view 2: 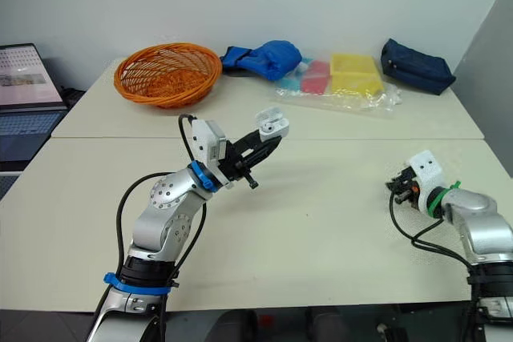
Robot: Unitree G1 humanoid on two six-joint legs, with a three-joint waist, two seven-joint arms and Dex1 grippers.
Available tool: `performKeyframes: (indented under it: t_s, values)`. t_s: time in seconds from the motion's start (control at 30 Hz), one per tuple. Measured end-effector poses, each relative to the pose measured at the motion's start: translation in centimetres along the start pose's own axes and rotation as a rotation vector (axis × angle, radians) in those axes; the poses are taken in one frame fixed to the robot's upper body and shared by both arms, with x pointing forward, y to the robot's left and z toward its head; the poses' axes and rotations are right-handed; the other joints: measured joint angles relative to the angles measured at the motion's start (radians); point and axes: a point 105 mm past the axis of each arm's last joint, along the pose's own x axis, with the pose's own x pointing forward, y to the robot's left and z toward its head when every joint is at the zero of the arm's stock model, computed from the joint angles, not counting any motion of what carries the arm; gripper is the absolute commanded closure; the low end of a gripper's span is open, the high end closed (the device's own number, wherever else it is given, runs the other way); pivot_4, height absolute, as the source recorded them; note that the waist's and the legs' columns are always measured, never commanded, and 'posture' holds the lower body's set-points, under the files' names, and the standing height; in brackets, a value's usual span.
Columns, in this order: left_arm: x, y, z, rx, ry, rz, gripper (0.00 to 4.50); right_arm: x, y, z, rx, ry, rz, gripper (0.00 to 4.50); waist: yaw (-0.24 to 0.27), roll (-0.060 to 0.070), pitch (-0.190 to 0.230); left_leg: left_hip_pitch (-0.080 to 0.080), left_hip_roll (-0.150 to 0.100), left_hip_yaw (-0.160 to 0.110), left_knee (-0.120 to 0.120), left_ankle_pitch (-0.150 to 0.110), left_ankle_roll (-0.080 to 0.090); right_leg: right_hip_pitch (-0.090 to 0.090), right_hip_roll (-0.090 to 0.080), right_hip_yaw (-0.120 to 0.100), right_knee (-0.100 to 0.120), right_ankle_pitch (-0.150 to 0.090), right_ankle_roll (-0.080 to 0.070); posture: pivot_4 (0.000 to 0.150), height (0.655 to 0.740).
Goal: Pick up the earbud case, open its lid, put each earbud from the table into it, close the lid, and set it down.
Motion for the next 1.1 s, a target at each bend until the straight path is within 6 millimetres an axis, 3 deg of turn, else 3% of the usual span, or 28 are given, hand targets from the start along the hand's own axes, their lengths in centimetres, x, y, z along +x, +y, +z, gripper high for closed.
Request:
performKeyframes:
  t_s: [0.13,0.23,0.33,0.63,1.1]
  values:
    - [-0.2,0.2,0.0,0.029,0.003,-0.006,3.76,-3.8,0.6,-1.1,-0.246,0.192,0.258,4.10,0.002,0.000,0.000,0.001,0.001,0.002,0.000,0.000,0.000,0.001,0.000,-0.002,-0.001,0.000,0.000,0.150,0.7400]
    - [-0.3,0.4,-0.1,0.030,0.004,-0.001,3.76,-5.1,-0.2,-2.9,-0.343,0.320,0.348,4.10,-0.001,0.000,0.000,0.002,0.001,0.003,0.001,0.000,0.000,0.002,0.000,0.000,-0.001,0.000,0.000,0.150,0.7400]
    - [-0.3,0.3,-0.1,0.030,0.003,0.000,3.76,-5.4,-0.8,-4.6,-0.431,0.405,0.402,4.10,-0.004,0.000,0.000,0.003,0.001,0.004,0.000,0.000,0.000,0.002,0.000,0.001,0.000,0.000,0.000,0.150,0.7400]
    - [-0.8,0.0,-0.4,0.024,0.010,0.018,3.76,-5.5,-2.8,-6.9,-0.520,0.494,0.398,4.10,0.001,0.000,0.000,0.004,0.000,0.004,0.001,0.000,0.000,0.004,-0.001,0.000,0.000,0.000,-0.001,0.150,0.7400]
    - [-0.9,0.0,-0.4,0.024,0.023,0.020,3.76,-7.1,-2.3,-8.4,-0.450,0.563,0.450,4.10,0.004,0.000,0.000,0.009,0.000,0.002,0.001,0.000,0.000,0.010,-0.003,0.000,-0.001,-0.001,-0.001,0.150,0.7400]
